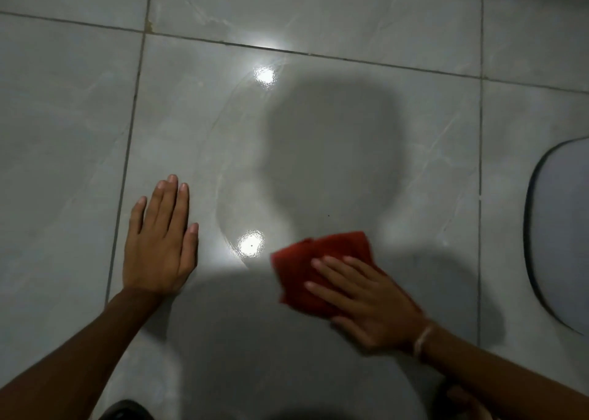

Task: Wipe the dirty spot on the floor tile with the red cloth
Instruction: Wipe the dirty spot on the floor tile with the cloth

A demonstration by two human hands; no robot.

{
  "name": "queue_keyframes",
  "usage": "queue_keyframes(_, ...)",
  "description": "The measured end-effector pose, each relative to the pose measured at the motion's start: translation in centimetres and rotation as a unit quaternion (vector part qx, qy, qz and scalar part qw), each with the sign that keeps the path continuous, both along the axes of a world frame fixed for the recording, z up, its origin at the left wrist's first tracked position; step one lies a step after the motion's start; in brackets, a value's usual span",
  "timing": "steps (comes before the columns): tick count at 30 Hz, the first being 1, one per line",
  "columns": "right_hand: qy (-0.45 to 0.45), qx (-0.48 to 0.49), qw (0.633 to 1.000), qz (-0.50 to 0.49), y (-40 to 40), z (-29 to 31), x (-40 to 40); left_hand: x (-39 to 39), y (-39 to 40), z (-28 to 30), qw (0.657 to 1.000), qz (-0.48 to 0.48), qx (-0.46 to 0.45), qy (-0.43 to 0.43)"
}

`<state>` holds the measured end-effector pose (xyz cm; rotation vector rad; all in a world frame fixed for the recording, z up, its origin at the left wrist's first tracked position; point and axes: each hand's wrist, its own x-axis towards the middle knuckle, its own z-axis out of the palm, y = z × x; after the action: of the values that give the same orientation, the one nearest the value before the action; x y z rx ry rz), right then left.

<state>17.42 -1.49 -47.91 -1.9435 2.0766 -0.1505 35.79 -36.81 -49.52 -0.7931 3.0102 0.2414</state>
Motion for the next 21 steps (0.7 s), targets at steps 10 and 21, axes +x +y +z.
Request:
queue_keyframes(10, 0.062, -0.067, 0.946, -0.312, -17.5, 0.7, -13.7, 0.0, 0.0, -0.3, 1.0, 0.002, -0.005, -0.01)
queue_keyframes(21, 0.011, 0.005, 0.999, -0.038, -1.1, 0.1, -5.3, 0.2, -0.1, -0.5, 1.0, 0.002, -0.005, -0.004)
